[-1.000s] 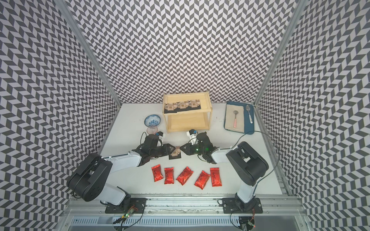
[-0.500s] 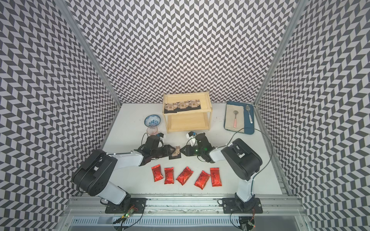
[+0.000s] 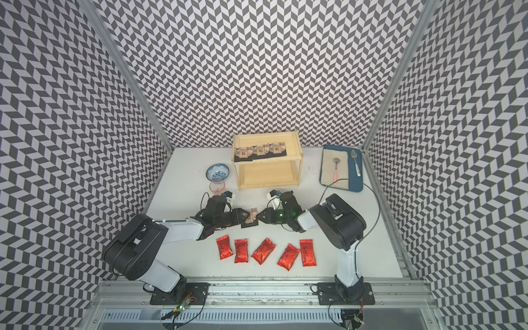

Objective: Place the tea bags on the shelf by color
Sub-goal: Pick up the tea bag from the center of the board.

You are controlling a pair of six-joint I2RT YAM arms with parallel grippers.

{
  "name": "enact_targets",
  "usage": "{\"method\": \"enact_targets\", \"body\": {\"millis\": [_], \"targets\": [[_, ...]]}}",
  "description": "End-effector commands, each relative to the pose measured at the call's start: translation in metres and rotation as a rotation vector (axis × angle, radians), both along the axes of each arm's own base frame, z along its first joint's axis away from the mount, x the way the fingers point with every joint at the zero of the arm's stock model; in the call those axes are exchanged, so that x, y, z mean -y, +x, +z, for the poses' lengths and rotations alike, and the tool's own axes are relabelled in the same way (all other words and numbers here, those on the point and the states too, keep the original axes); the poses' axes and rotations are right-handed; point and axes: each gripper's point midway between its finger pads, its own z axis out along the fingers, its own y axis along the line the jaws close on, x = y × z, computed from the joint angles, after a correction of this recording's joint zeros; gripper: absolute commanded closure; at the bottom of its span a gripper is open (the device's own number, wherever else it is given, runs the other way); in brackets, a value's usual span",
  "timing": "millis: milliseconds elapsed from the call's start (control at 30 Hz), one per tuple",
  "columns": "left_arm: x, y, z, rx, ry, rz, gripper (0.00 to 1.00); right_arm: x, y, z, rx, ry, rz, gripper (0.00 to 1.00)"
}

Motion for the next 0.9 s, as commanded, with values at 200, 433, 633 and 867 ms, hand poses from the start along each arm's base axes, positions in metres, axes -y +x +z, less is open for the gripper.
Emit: {"method": "enact_targets", "body": {"millis": [200, 433, 633, 867], "targets": [[-0.012, -0.010, -0.013, -0.044, 0.019, 0.021, 0.52, -0.009, 0.004, 0.010, -0.046, 0.105, 0.005, 0.71], [-0.013, -0.011, -0.015, -0.047, 0.016, 0.024, 0.52, -0.017, 0.002, 0.007, -0.069, 0.100, 0.020, 0.72], [-0.015, -0.012, -0.017, -0.050, 0.010, 0.024, 0.52, -0.020, 0.003, 0.009, -0.074, 0.104, 0.019, 0.74], [-0.015, -0.011, -0.016, -0.048, 0.006, 0.022, 0.52, -0.022, 0.005, 0.012, -0.069, 0.110, 0.019, 0.83]]}}
